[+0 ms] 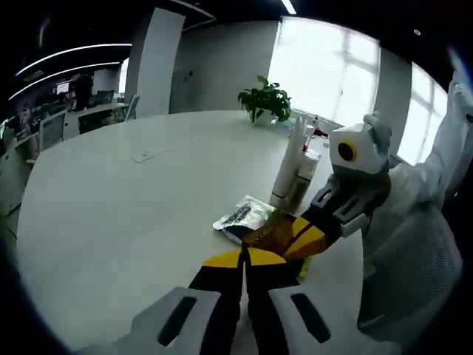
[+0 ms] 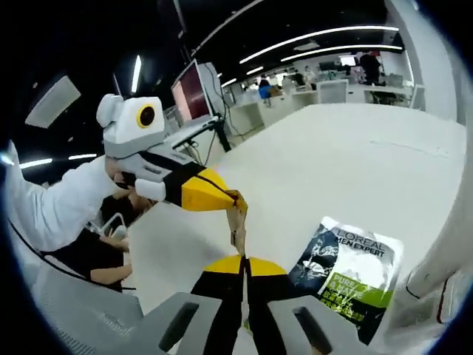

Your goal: Arrange the skincare products in the storage area until every visible bottle or jar stands upright without overlapping.

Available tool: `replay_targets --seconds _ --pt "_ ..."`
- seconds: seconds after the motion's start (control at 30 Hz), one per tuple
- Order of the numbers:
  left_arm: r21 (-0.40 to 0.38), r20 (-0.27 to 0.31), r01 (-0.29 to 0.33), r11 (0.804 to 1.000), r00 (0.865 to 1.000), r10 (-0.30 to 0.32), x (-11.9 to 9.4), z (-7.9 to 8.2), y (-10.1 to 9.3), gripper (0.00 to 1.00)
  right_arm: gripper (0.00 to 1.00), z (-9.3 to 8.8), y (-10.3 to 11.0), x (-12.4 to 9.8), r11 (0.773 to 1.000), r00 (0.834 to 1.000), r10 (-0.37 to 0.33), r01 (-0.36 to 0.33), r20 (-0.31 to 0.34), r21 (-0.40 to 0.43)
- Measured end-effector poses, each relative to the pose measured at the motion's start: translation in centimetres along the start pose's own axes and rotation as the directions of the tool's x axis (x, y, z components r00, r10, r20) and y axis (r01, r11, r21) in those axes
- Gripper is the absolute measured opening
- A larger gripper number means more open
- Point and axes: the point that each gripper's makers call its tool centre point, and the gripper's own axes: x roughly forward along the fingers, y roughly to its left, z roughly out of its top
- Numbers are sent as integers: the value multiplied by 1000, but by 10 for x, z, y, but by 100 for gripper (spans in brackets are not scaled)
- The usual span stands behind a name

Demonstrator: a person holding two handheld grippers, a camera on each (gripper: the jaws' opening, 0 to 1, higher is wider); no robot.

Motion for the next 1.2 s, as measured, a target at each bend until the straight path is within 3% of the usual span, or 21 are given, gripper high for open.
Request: replay_targets --seconds 0.1,0.4,0.67,0.9,1.03,1.2 --pt "-30 -22 -23 999 1000 23 2 -7 10 0 0 0 -2 6 996 999 -29 27 -18 -80" --pt "-21 -118 -78 997 990 75 8 -33 20 0 0 -17 -1 28 995 996 -37 28 -86 -100" --pt "-36 -118 -101 994 988 96 10 -33 26 0 0 -26 -9 25 992 993 -57 44 -108 -116" --pt "-67 -135 -131 989 983 121 16 -36 32 0 0 -16 -16 12 985 993 -93 80 -78 -153" --pt "-91 -153 -151 984 979 136 20 -40 34 0 0 -4 -17 -7 975 993 -108 97 -47 -199" --pt "-138 -137 -183 973 977 164 25 -38 33 0 0 3 -19 -20 965 991 -130 123 -16 -232"
